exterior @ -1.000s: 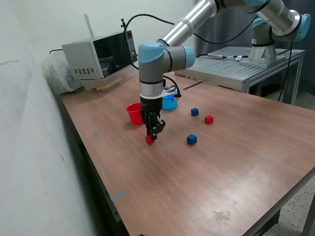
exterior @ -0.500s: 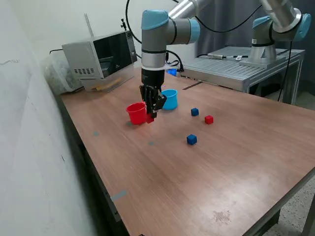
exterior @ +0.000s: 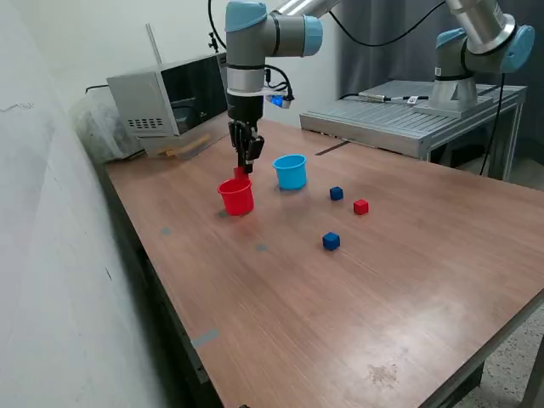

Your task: Place red objects in the red bin, and blue objects in the blue bin.

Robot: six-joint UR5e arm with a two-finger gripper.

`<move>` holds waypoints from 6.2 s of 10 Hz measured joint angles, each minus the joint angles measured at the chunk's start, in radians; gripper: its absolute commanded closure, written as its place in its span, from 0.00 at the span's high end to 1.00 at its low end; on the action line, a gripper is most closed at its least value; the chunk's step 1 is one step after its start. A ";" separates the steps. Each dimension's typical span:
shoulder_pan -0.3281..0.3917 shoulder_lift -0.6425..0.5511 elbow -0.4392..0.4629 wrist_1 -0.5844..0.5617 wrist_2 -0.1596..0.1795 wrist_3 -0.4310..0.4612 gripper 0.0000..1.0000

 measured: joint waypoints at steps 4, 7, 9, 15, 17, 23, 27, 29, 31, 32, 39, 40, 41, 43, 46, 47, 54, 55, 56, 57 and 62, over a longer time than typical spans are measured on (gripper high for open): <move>-0.100 0.017 -0.002 -0.010 0.002 -0.035 0.00; -0.136 0.045 -0.019 -0.012 0.004 -0.042 0.00; -0.145 0.056 -0.023 -0.012 0.005 -0.044 0.00; -0.134 0.060 -0.018 -0.010 0.005 -0.042 1.00; -0.120 0.058 -0.016 -0.007 0.004 -0.037 1.00; 0.125 -0.124 0.192 -0.004 -0.008 0.025 1.00; 0.221 -0.180 0.288 -0.028 -0.006 0.098 1.00; 0.286 -0.167 0.294 -0.046 -0.004 0.131 1.00; 0.351 -0.130 0.278 -0.057 -0.003 0.162 1.00; 0.379 -0.107 0.264 -0.061 -0.002 0.171 1.00; 0.400 0.012 0.155 -0.071 0.018 0.183 1.00; 0.372 0.017 0.151 -0.072 0.020 0.178 1.00; 0.343 0.021 0.150 -0.073 0.021 0.173 1.00; 0.302 0.025 0.152 -0.076 0.023 0.164 1.00; 0.283 0.025 0.159 -0.080 0.025 0.159 1.00; 0.283 0.025 0.162 -0.082 0.025 0.158 1.00; 0.298 0.046 0.164 -0.090 0.050 0.143 1.00; 0.305 0.055 0.159 -0.090 0.051 0.135 1.00; 0.311 0.065 0.152 -0.090 0.052 0.129 1.00; 0.314 0.075 0.144 -0.090 0.052 0.123 1.00; 0.302 0.107 0.103 -0.090 0.053 0.101 1.00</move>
